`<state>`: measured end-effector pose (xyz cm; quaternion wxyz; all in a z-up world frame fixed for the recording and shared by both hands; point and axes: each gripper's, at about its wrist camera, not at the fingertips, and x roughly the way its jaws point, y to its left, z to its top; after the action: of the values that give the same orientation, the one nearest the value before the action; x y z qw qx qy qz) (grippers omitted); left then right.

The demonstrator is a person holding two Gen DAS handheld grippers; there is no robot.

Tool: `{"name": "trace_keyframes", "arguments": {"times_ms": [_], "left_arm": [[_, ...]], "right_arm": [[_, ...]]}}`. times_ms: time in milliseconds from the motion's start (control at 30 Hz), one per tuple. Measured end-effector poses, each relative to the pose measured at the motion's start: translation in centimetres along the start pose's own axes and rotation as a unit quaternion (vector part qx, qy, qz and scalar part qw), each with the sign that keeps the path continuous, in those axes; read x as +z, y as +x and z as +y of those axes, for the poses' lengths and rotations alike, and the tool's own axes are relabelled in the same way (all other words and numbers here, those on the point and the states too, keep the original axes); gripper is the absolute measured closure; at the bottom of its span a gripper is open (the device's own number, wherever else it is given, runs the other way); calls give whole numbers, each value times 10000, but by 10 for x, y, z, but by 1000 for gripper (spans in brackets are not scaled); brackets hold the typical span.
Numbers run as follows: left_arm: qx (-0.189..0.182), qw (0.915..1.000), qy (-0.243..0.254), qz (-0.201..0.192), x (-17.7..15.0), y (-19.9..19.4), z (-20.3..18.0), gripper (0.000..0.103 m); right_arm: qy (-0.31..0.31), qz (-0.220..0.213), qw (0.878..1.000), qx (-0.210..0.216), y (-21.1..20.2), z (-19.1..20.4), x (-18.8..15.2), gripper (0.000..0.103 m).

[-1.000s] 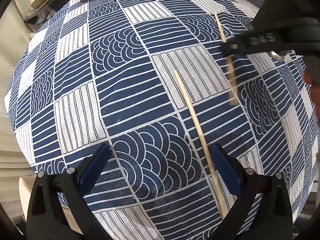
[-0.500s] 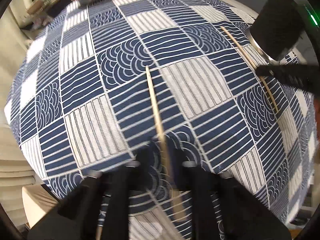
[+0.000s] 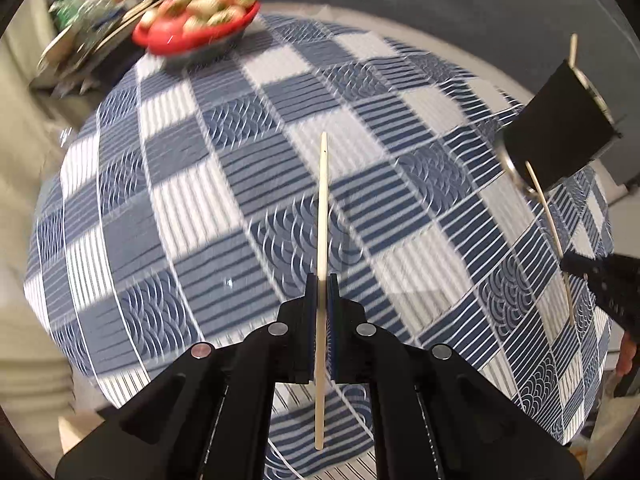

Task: Organize utensils
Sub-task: 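Lift the wooden chopstick upright with both tools and carry it toward the black cup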

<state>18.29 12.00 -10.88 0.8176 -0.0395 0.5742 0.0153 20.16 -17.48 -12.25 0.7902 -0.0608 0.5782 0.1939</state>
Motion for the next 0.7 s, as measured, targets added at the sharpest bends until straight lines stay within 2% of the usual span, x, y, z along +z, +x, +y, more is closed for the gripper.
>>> {"name": "trace_keyframes", "arguments": {"times_ms": [333,567,700], "left_arm": [[-331,9966,701,-267,50,-16,-13,98],[-653,9888,1238,-519,84,-30,-26,98],[-872,9841,1412,-626,102,-40,-31,98]], "right_arm": [[946,-450,9927,-592,-62,-13,-27,98],[1399,-797,9821,-982,-101,-9,-28,98],[1584,-956,9774,-1024,-119,-1,-24,98]]}}
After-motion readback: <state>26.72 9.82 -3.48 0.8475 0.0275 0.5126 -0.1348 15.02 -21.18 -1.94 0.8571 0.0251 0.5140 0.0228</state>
